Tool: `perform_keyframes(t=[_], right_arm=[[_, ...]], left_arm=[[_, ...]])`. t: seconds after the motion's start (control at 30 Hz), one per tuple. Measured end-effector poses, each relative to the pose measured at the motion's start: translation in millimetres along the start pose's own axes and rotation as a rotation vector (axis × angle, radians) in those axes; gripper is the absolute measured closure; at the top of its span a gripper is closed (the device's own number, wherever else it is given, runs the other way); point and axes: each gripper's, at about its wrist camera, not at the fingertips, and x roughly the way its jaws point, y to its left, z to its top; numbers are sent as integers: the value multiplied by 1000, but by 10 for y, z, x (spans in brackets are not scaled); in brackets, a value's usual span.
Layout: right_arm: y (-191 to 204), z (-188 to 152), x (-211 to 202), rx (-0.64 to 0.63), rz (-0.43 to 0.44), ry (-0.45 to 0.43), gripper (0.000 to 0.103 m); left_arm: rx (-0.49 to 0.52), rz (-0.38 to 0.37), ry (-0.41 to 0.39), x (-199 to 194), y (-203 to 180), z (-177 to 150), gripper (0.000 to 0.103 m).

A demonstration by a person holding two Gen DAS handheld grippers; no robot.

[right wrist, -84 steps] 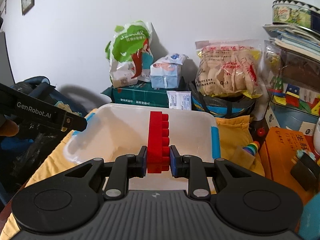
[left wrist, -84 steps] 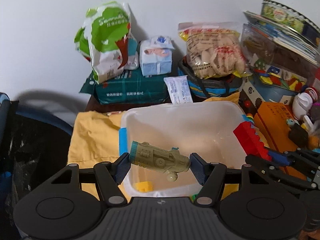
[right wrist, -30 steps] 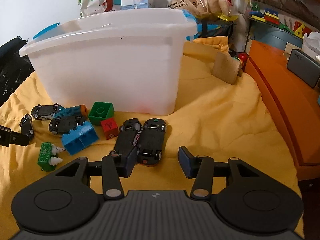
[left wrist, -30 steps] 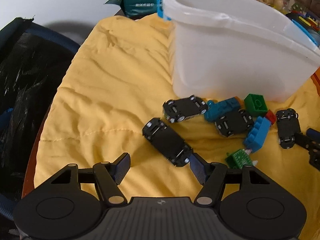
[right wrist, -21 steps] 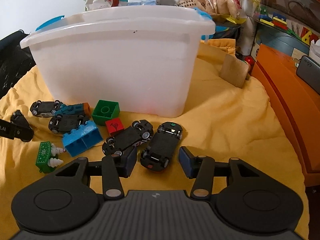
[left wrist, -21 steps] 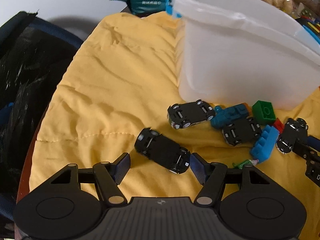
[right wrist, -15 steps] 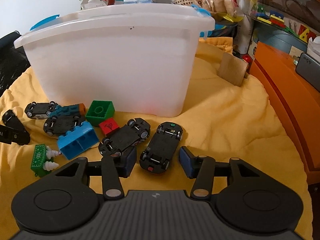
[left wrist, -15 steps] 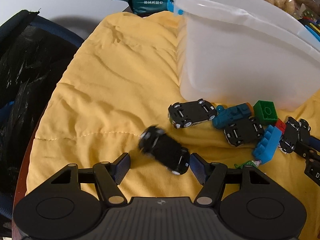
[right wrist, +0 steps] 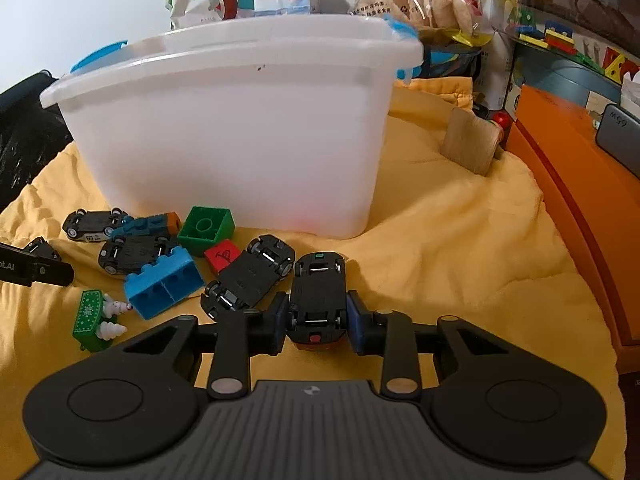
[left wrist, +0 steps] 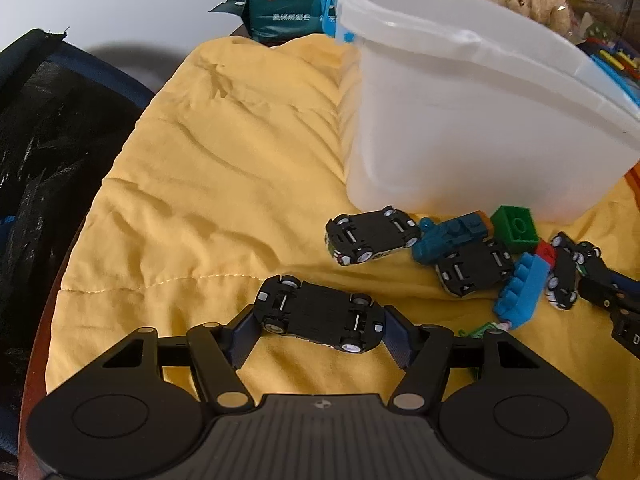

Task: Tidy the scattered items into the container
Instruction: 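Grasp a black toy car with the right tool while the left tool grasps another black car, then carry both black cars over the container and open both tools to drop them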

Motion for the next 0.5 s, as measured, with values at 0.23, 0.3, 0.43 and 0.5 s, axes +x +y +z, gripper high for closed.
perform_keyframes(t=[0.23, 0.3, 0.43, 0.5], right_arm=[[-26, 14, -81, 23, 5, -19, 70], [-23, 30, -167, 30, 10, -34, 70], [0, 78, -460, 16, 36, -85, 70], [12, 112, -654, 16, 52, -117, 70]], left_arm=[[8, -26, -29, -171, -43, -6, 35], [18, -40, -44, -288, -69, -2, 35], [66, -76, -96, -618, -125, -16, 35], [76, -98, -120, -807, -120, 2, 35]])
